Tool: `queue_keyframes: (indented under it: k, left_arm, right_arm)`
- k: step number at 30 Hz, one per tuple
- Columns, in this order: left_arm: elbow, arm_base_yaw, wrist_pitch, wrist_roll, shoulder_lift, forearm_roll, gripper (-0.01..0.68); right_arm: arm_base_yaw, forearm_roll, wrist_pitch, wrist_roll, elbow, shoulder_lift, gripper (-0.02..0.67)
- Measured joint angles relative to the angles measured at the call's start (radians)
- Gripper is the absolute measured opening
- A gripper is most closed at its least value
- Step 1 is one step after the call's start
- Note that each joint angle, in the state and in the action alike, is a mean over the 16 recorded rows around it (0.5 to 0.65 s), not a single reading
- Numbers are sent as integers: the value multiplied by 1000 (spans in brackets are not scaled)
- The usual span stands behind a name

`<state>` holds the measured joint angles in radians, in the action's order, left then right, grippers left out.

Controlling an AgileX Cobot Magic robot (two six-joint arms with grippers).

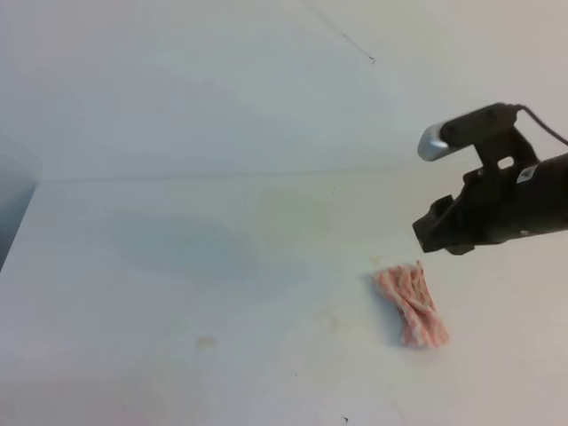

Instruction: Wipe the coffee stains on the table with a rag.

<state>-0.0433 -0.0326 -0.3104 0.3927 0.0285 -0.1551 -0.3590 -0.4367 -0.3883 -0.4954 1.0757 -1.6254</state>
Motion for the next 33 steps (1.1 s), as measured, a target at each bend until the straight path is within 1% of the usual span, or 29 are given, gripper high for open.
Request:
queue_keyframes:
  k: [2,5,8,16,20,23,27,33]
  left_arm:
    - [0,0,0,0,0,0,1]
    - [0,0,0,0,0,0,1]
    - [0,0,0,0,0,0,1]
    - [0,0,0,0,0,0,1]
    - [0,0,0,0,0,0,1]
    - [0,0,0,0,0,0,1]
    - [0,0,0,0,0,0,1]
    - [0,0,0,0,0,0,1]
  right_arm:
    - [0,-2,-13,-10,0,37,233]
    - [0,-3,-35,-22,0,109,225]
    - [0,-6,-65,-27,0,195,184]
    - [0,-23,-149,-26,0,409,43]
    - [0,-12,-170,-28,0,471,4]
    - [1,32,-163,-38,-1,493,-1]
    - [20,129,-129,-33,-17,518,-2]
    - [116,263,-31,56,-116,614,-2]
